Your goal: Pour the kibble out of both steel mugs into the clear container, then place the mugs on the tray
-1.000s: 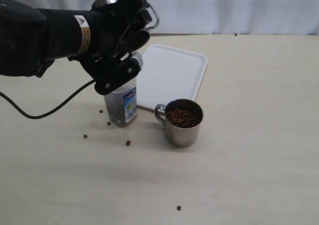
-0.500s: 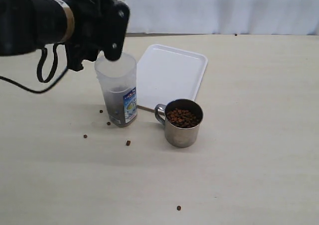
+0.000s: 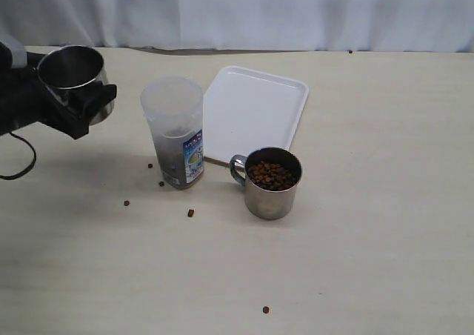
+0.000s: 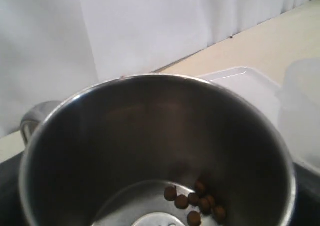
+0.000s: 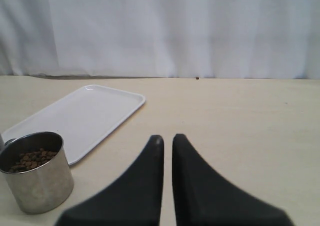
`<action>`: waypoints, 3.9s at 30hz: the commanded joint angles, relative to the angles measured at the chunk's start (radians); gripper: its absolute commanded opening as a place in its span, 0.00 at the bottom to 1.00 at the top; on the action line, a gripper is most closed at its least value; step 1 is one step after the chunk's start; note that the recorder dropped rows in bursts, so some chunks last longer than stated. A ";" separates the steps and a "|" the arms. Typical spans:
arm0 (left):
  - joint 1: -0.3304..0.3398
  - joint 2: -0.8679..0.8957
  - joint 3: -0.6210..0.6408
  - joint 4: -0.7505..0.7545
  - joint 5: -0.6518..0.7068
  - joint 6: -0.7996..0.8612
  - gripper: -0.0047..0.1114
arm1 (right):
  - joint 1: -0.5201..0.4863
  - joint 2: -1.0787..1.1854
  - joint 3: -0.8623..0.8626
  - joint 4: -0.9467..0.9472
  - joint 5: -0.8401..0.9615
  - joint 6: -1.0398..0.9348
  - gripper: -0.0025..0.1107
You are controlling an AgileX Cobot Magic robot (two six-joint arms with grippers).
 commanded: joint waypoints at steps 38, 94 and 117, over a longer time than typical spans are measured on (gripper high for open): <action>0.006 0.300 -0.006 -0.069 -0.126 0.190 0.74 | 0.003 -0.003 0.005 0.001 -0.008 -0.007 0.07; 0.006 -1.000 0.357 -0.246 0.425 -0.289 0.04 | 0.003 -0.003 0.005 0.001 -0.008 -0.007 0.07; 0.004 -1.731 0.636 -0.629 0.916 -0.058 0.04 | 0.003 -0.003 0.005 0.001 -0.008 -0.007 0.07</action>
